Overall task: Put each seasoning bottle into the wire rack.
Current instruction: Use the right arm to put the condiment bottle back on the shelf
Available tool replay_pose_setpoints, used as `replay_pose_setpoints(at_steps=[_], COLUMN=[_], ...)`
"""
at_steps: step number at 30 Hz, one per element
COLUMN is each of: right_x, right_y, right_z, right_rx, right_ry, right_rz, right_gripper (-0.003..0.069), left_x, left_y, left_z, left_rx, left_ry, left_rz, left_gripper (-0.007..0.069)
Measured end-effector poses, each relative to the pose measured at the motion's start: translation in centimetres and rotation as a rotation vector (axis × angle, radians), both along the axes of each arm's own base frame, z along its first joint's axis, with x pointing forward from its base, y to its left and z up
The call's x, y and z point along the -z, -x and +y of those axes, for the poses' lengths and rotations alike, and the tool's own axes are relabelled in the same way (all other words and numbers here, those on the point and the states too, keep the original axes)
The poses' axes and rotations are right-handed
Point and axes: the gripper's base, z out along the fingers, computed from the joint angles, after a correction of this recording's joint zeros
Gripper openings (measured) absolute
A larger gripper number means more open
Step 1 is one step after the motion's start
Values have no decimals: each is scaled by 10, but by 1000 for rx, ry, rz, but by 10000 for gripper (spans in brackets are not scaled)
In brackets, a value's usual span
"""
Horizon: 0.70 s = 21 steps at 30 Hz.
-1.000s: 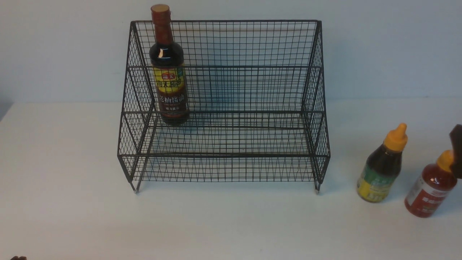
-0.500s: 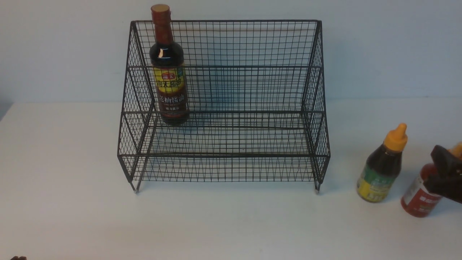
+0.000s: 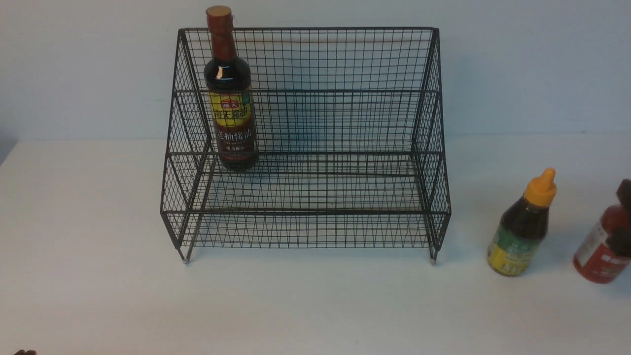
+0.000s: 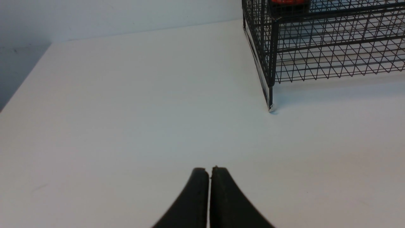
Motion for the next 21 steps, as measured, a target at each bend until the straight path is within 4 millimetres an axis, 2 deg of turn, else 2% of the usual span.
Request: replay_pose_setpoints(at_steps=[3, 6, 7, 8, 9, 14, 16, 18, 19, 20, 21], right_x=[-26, -65, -67, -87, -98, -123, -130, -133, -134, -137, -137], right_y=[8, 21, 22, 30, 36, 43, 41, 34, 32, 21, 20], right_z=[-1, 0, 0, 4, 9, 33, 57, 75, 78, 94, 97], right_rx=[29, 50, 53, 45, 28, -122, -273, -374, -384, -451, -464], right_ry=[-11, -28, -29, -40, -46, -86, -122, -114, -108, -91, -89], right_rz=[12, -3, -4, -9, -11, -47, -55, -62, -60, -66, -66], right_gripper=[283, 283, 283, 283, 283, 283, 283, 283, 283, 283, 283], left_x=[0, 0, 0, 0, 0, 0, 0, 0, 0, 0, 0], left_y=[0, 0, 0, 0, 0, 0, 0, 0, 0, 0, 0], left_z=[0, 0, 0, 0, 0, 0, 0, 0, 0, 0, 0], left_rx=[0, 0, 0, 0, 0, 0, 0, 0, 0, 0, 0], left_ry=[0, 0, 0, 0, 0, 0, 0, 0, 0, 0, 0], left_rz=[0, 0, 0, 0, 0, 0, 0, 0, 0, 0, 0], left_gripper=[-5, -5, -5, -5, -5, -5, -5, -5, -5, -5, -5])
